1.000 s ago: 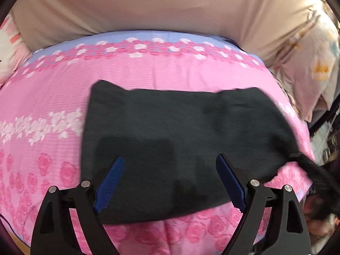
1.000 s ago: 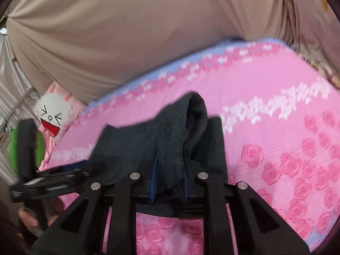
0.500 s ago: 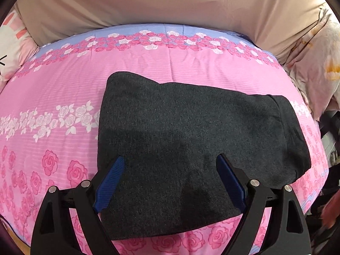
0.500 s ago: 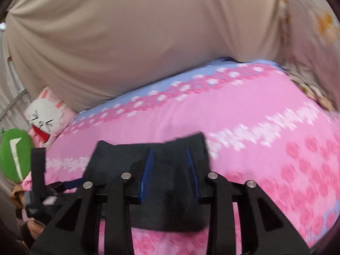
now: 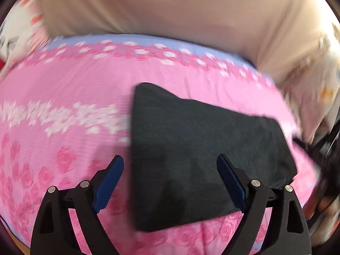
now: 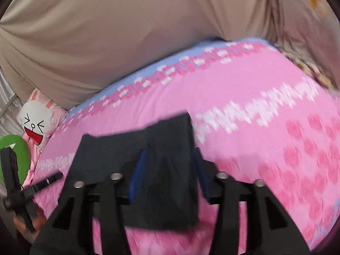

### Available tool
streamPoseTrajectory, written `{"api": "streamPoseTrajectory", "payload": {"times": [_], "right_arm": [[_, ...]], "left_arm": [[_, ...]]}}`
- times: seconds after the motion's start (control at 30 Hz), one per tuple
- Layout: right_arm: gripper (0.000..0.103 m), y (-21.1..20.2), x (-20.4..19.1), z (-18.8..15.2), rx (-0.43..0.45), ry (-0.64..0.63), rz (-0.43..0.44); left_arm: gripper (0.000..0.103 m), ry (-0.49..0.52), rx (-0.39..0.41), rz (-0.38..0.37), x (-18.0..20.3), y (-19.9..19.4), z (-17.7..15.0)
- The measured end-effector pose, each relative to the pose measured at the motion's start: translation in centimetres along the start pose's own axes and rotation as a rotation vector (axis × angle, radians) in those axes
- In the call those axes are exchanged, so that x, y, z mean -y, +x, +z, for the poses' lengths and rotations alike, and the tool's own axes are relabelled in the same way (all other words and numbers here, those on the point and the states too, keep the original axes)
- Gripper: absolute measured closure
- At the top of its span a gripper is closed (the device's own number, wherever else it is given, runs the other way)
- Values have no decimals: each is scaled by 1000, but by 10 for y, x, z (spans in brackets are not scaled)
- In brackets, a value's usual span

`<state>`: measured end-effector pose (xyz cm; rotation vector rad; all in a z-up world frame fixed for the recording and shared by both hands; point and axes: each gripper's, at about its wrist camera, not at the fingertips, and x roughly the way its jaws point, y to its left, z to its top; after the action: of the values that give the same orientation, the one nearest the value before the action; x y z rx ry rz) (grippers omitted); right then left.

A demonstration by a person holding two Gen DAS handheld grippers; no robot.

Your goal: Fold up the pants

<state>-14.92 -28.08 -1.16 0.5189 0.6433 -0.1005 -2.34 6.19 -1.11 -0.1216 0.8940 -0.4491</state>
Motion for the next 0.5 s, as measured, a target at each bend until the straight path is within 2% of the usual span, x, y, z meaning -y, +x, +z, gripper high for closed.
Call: {"api": "streamPoseTrajectory", "payload": {"times": [0.03,0.13,0.2,0.23,0.27,0.3,0.37,0.4,0.47,0.5], "right_arm": [[46,-1,9,-11,-30,30,4],[42,12,34,-38,-113,156,109],[41,22,41,-48,-124,226,188],[42,24,38,-48,-116,223,203],[53,27,34,-49,-128,218,225],[63,33,32,-48,-131,229,221],[74,35,26,-44,-130,235,248],[75,30,20,-41,-116,242,274],[76,12,6,-32,-91,222,345],[76,1,-5,-31,-88,197,377]], "left_arm": [[16,-40,-18,-9,-11,2,-2],[16,-180,-145,-83,-41,30,-13],[16,-160,-83,-83,-36,26,-16],[17,-125,-107,-126,-26,30,-15],[28,-117,-145,-179,-19,36,-15],[36,-117,-165,-189,-12,42,-15],[75,-75,-145,-114,-5,41,-12],[80,-88,-153,-134,-8,39,-9],[83,-141,-135,-197,-21,21,-2],[83,-146,-122,-205,-28,5,1]]}}
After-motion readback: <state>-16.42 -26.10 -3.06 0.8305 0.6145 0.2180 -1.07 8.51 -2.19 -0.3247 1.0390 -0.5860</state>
